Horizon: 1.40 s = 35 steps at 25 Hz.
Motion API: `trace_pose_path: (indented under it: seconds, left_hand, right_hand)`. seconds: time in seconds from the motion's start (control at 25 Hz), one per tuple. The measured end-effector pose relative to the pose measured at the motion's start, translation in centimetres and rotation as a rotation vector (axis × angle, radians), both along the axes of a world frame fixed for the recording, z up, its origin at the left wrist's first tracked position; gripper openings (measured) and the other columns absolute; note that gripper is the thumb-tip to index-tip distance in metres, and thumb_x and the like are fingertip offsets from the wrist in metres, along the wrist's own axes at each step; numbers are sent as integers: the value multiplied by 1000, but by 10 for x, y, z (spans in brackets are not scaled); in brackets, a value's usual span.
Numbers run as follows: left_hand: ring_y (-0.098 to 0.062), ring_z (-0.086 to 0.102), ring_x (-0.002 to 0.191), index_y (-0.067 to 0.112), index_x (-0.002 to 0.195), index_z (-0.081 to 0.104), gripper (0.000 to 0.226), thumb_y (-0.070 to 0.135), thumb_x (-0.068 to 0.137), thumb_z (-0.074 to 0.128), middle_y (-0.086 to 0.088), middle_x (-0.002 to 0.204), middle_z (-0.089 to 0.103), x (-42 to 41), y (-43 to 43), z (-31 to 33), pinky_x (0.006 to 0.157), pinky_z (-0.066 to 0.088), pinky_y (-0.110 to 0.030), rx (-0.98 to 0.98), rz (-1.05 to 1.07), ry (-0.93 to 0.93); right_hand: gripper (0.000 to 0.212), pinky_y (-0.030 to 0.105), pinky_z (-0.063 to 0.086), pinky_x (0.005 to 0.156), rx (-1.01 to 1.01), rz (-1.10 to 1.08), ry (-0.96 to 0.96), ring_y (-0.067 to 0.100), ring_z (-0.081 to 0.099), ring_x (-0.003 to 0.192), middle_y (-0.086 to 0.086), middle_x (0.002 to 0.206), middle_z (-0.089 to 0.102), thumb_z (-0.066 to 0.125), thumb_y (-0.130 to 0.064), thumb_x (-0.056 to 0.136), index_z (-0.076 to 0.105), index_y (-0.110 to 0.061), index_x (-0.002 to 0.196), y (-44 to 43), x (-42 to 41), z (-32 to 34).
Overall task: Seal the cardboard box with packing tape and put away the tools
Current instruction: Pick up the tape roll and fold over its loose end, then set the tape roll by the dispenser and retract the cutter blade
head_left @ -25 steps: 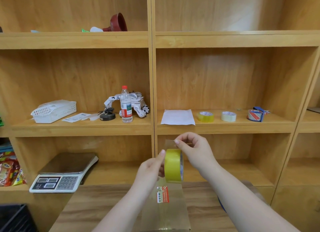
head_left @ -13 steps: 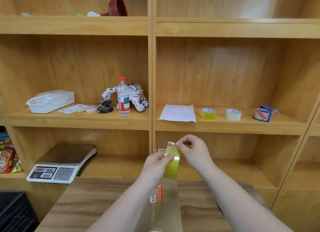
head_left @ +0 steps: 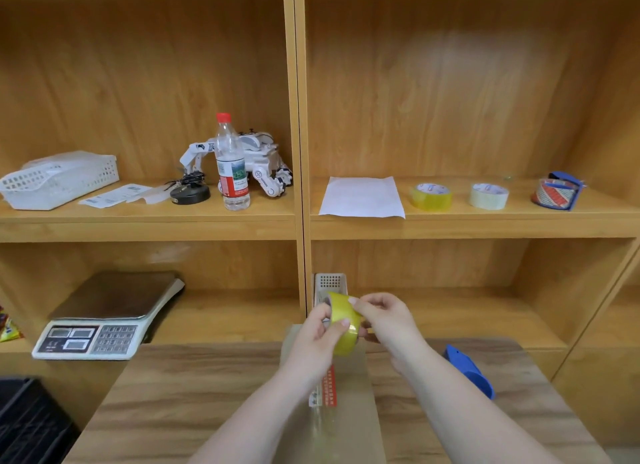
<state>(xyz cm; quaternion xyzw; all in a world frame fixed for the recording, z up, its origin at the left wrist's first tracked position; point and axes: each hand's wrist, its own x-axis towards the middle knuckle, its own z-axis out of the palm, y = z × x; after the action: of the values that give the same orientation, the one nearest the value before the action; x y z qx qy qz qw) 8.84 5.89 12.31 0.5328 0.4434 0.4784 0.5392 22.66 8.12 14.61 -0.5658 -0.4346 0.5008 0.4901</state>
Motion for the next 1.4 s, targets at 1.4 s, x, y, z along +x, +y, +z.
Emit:
trace_pose_path:
  seconds: [1.4]
  left_hand:
    - [-16, 58, 121, 22, 128, 57, 42, 13, 87, 63, -2, 132, 62, 242, 122, -220, 102, 43, -25, -144, -273, 906]
  right_hand:
    - [11, 35, 46, 62, -219, -92, -1006, 31, 56, 78, 8, 78, 60, 62, -14, 83, 52, -15, 79, 59, 356, -240]
